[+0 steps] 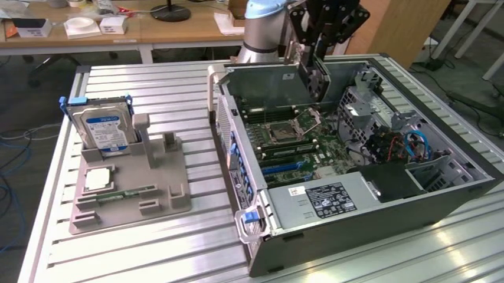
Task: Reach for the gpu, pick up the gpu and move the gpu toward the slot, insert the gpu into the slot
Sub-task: 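Pick up the gpu and move the gpu toward the slot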
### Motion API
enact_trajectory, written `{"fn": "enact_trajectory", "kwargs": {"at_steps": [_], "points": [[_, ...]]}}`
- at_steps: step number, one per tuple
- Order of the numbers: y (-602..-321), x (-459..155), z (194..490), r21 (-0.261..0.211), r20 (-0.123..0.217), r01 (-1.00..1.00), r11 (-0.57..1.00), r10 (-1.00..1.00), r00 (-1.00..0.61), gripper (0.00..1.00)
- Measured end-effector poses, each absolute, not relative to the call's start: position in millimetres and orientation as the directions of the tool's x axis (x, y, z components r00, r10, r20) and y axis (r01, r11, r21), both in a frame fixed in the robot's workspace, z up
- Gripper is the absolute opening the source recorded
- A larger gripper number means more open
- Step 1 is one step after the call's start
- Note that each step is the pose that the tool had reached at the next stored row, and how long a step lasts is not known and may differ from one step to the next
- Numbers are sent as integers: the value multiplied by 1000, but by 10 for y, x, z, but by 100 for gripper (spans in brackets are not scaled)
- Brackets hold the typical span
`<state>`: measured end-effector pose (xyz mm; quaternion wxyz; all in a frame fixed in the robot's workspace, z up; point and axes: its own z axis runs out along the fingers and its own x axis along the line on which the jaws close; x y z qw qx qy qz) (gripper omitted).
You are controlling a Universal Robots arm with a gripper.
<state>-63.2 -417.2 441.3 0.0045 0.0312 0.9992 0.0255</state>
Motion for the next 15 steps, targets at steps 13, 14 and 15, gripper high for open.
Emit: {"fn": "enact_trajectory", "kwargs": {"at_steps": [13,14,15], "points": [[-4174,-230,4414,51,0,62,997,63,-998,26],[-4174,-227,4414,51,0,62,997,62,-998,26],[-4174,-227,4413,51,0,62,997,62,-998,26]]}}
